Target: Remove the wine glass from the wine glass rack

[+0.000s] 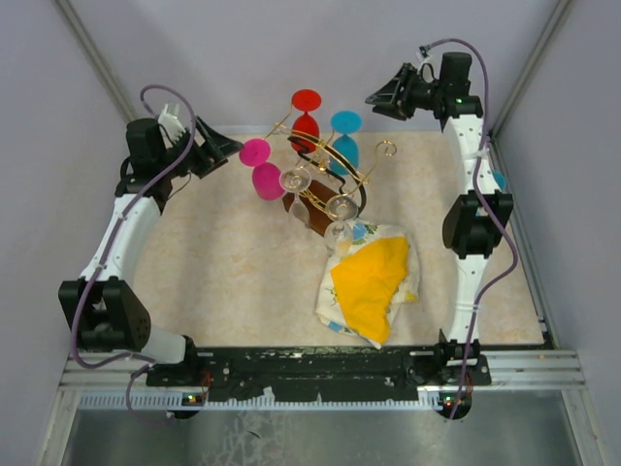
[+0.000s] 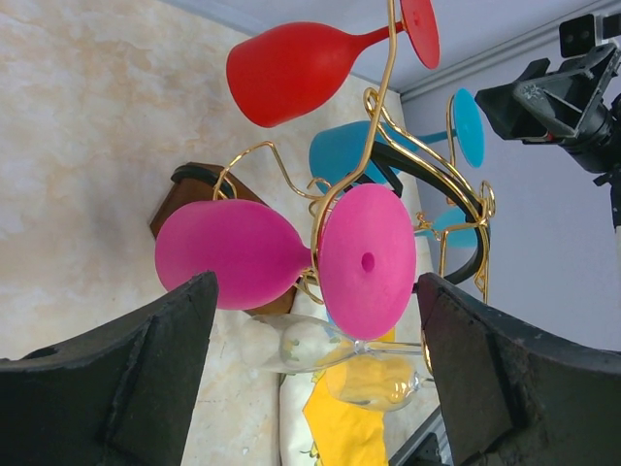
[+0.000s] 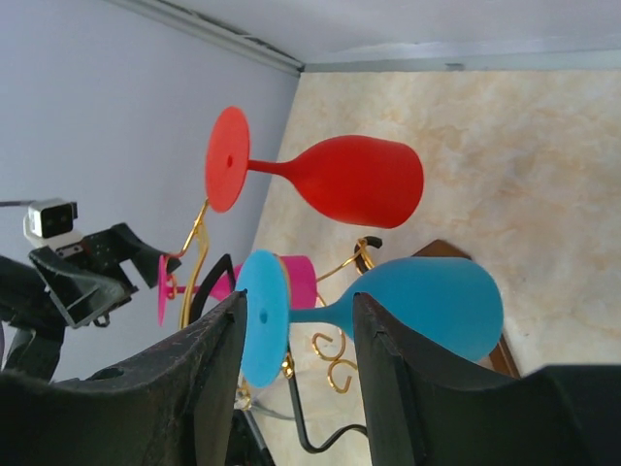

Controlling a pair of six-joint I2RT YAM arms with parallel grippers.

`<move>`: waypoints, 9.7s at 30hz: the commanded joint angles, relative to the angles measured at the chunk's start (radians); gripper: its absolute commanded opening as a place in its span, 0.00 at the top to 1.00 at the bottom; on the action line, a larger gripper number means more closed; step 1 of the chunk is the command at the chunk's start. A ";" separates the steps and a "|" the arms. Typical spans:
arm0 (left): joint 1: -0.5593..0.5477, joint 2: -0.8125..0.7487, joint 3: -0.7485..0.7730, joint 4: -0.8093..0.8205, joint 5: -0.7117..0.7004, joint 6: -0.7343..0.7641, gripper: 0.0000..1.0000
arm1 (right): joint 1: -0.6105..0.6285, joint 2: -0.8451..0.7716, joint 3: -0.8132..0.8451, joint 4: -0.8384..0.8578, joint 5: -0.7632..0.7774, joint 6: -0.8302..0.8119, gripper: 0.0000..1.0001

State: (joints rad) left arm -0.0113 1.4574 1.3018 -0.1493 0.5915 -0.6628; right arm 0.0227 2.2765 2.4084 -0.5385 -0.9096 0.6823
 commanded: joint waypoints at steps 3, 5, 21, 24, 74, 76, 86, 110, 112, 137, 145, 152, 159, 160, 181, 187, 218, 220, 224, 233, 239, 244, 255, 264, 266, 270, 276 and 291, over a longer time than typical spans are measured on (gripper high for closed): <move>-0.017 0.018 0.071 0.007 0.002 0.011 0.11 | 0.021 -0.082 0.003 0.053 -0.086 0.021 0.52; -0.021 0.029 0.087 -0.010 0.000 0.018 0.13 | 0.028 -0.082 0.002 0.035 -0.087 0.010 0.53; -0.034 0.032 0.067 -0.016 -0.008 0.020 0.15 | 0.096 -0.082 0.017 -0.107 -0.071 -0.078 0.66; -0.038 0.038 0.062 -0.009 -0.003 0.010 0.16 | 0.100 -0.093 -0.002 -0.105 -0.080 -0.082 0.71; -0.082 -0.006 0.017 0.012 0.037 -0.041 0.64 | 0.049 -0.241 -0.256 0.159 -0.150 0.086 0.93; -0.081 -0.010 0.016 0.004 0.031 -0.040 0.59 | 0.047 -0.242 -0.257 0.159 -0.148 0.086 0.93; -0.081 -0.016 0.004 0.005 0.038 -0.040 0.84 | 0.030 -0.249 -0.266 0.168 -0.124 0.098 0.93; -0.080 -0.001 0.010 -0.004 0.043 -0.035 0.75 | 0.086 -0.073 -0.062 0.250 -0.139 0.233 0.99; -0.078 -0.003 0.010 -0.013 0.040 -0.029 0.70 | 0.096 -0.072 -0.068 0.253 -0.145 0.229 0.99; -0.073 -0.018 -0.004 -0.017 0.053 -0.034 0.88 | 0.045 -0.360 -0.430 0.102 -0.161 0.034 0.98; -0.074 -0.038 -0.009 0.000 0.067 -0.052 1.00 | 0.026 -0.387 -0.469 0.123 -0.171 0.041 0.97; -0.074 -0.038 -0.001 0.043 0.084 -0.130 1.00 | 0.010 -0.411 -0.504 0.156 -0.174 0.058 0.97; -0.070 -0.059 -0.019 0.073 0.078 -0.187 1.00 | -0.001 -0.420 -0.524 0.177 -0.182 0.069 0.97; -0.069 -0.063 -0.017 0.073 0.075 -0.187 1.00 | -0.002 -0.421 -0.525 0.177 -0.183 0.070 0.96; -0.057 -0.096 -0.042 -0.020 0.064 -0.123 0.56 | -0.008 -0.435 -0.538 0.183 -0.186 0.071 0.96; -0.056 -0.112 -0.065 -0.018 0.071 -0.122 0.77 | -0.008 -0.444 -0.551 0.192 -0.186 0.075 0.95; -0.053 -0.082 -0.082 -0.008 0.091 -0.125 0.67 | -0.020 -0.460 -0.598 0.226 -0.191 0.085 0.95; -0.053 -0.085 -0.089 -0.003 0.092 -0.132 0.67 | -0.020 -0.460 -0.601 0.228 -0.190 0.087 0.95; -0.052 -0.081 -0.096 0.007 0.104 -0.148 0.67 | -0.020 -0.463 -0.605 0.236 -0.190 0.091 0.95; -0.054 -0.068 -0.112 0.054 0.121 -0.189 0.64 | -0.020 -0.461 -0.605 0.239 -0.187 0.095 0.95; -0.054 -0.069 -0.100 0.067 0.122 -0.196 0.62 | -0.020 -0.462 -0.605 0.239 -0.189 0.094 0.95; -0.055 -0.077 -0.094 0.066 0.125 -0.196 0.68 | -0.020 -0.463 -0.609 0.239 -0.187 0.094 0.95; -0.054 -0.065 -0.084 0.079 0.125 -0.207 0.75 | -0.021 -0.464 -0.619 0.242 -0.186 0.091 0.95; -0.054 -0.025 -0.047 0.077 0.127 -0.208 0.63 | -0.021 -0.463 -0.619 0.246 -0.183 0.091 0.95; -0.054 -0.015 -0.031 0.075 0.129 -0.207 0.66 | -0.022 -0.462 -0.620 0.245 -0.184 0.091 0.95; -0.053 -0.003 -0.006 0.074 0.138 -0.204 0.83 | -0.021 -0.461 -0.620 0.245 -0.183 0.090 0.95; -0.054 -0.012 -0.007 0.069 0.129 -0.191 0.97 | -0.023 -0.458 -0.628 0.250 -0.181 0.089 0.95; -0.051 0.045 0.053 0.040 0.129 -0.175 1.00 | -0.025 -0.460 -0.618 0.254 -0.187 0.095 0.95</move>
State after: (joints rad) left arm -0.0608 1.4998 1.3121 -0.1135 0.7113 -0.8616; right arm 0.0040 1.8786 1.7733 -0.3283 -1.0710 0.7639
